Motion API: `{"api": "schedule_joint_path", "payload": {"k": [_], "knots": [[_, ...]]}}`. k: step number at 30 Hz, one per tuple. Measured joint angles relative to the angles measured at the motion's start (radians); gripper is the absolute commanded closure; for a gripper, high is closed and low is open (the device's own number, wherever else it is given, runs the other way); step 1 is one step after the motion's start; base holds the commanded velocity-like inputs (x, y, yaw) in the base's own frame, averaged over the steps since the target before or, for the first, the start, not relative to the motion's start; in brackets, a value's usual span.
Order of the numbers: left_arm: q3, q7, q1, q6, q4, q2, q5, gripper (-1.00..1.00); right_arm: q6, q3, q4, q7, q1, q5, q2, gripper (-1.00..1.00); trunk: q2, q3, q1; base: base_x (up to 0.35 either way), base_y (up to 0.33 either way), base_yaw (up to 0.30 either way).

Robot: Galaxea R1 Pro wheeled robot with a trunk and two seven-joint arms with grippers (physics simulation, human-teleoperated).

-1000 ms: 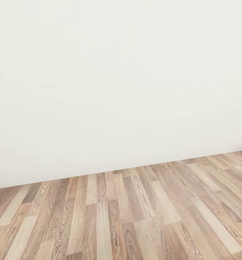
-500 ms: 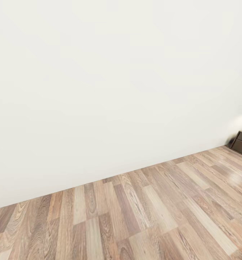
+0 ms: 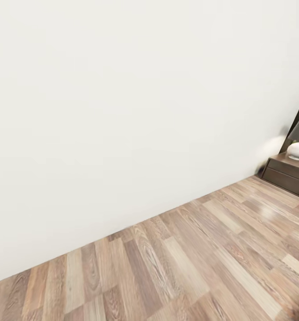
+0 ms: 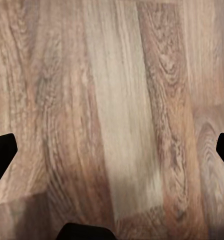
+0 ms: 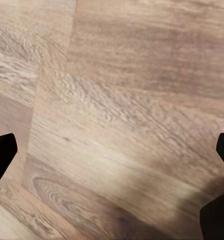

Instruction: In the bedroom, move the book from the bed onto either nightstand, and place the two sandals side by side next to the bed.

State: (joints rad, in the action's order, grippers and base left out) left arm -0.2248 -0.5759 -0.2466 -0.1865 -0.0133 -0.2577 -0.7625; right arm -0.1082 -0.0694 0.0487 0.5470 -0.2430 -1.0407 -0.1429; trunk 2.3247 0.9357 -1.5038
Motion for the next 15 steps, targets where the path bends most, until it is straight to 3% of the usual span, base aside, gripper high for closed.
{"api": "schedule_joint_path", "payload": {"k": [8, 15], "knots": [[0.000, 0.000, 0.000, 0.000, 0.000, 0.000, 0.000, -1.00, 0.000, 0.000, 0.000, 0.000, 0.000, 0.000, 0.000, -1.00, 0.000, 0.000, 0.000, 0.309, 0.007, -0.272], [0.000, 0.000, 0.000, 0.000, 0.000, -0.001, 0.000, -1.00, 0.000, 0.000, 0.000, 0.000, 0.000, 0.000, 0.000, -1.00, 0.000, 0.000, 0.000, 0.309, 0.101, -0.272]]}}
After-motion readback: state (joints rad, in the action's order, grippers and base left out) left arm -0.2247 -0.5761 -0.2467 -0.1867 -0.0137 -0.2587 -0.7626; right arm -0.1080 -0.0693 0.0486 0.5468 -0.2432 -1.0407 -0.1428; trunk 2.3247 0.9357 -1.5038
